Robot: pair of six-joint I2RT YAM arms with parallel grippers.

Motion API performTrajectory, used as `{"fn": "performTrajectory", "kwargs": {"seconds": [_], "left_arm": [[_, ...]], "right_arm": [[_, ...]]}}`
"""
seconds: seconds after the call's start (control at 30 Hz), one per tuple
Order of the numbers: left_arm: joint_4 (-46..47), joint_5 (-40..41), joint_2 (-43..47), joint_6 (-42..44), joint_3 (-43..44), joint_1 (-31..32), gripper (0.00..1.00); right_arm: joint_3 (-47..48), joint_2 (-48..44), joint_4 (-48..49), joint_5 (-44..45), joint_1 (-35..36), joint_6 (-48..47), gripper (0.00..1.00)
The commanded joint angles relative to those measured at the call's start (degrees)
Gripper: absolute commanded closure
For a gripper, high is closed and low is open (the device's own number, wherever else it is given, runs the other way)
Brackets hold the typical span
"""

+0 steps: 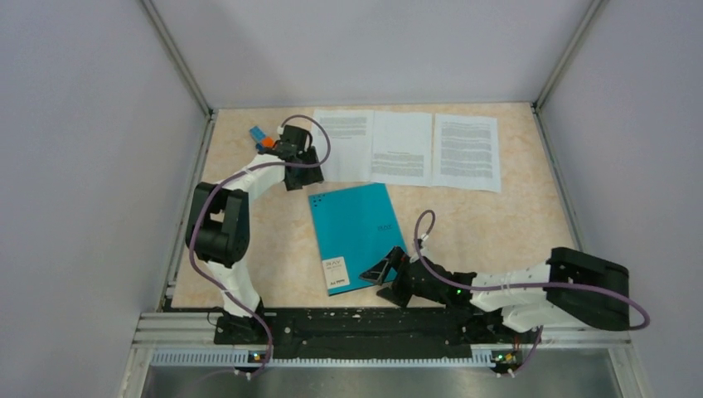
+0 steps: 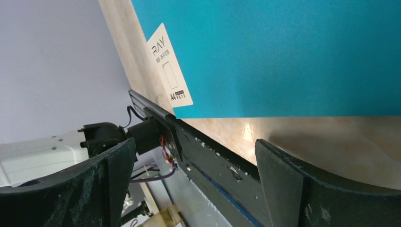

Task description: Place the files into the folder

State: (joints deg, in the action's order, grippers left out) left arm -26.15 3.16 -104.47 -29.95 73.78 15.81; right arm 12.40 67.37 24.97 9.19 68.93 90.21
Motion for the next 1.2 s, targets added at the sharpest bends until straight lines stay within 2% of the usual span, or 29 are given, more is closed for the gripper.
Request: {"fn": "performTrajectory", "kwargs": {"seconds": [0.0, 0.27, 0.57, 0.7, 0.83, 0.93, 1.17], "left_arm": [[2.3, -1.5, -2.2, 2.7, 3.2, -1.2, 0.34], [1.4, -1.6, -5.6, 3.0, 4.5, -1.4, 0.38], [2.3, -2.9, -6.1, 0.5, 1.2, -1.4, 0.52], [2.5, -2.9, -5.5, -0.3, -0.3, -1.3, 0.57], [2.5, -2.9, -5.0, -0.7, -1.4, -1.3, 0.61], [3.0, -2.9, -4.6, -1.0, -2.5, -1.3, 0.65], [3.2, -2.9, -3.7, -1.7, -4.0, -1.3, 0.72]], "right_arm": [[-0.2, 8.5, 17.7, 3.8, 2.9, 6.0, 0.05], [-3.0, 16.5, 33.7, 7.0, 3.7, 8.4, 0.06], [-5.4, 20.5, 40.1, 9.3, 3.7, 10.9, 0.07], [-4.5, 19.6, 36.3, 8.4, 3.7, 11.2, 0.07], [-2.5, 15.7, 25.8, 8.5, 3.7, 10.9, 0.07], [-1.7, 13.6, 22.2, 9.1, 3.7, 10.7, 0.06], [-2.5, 14.1, 24.1, 10.8, 3.7, 12.1, 0.05]]}}
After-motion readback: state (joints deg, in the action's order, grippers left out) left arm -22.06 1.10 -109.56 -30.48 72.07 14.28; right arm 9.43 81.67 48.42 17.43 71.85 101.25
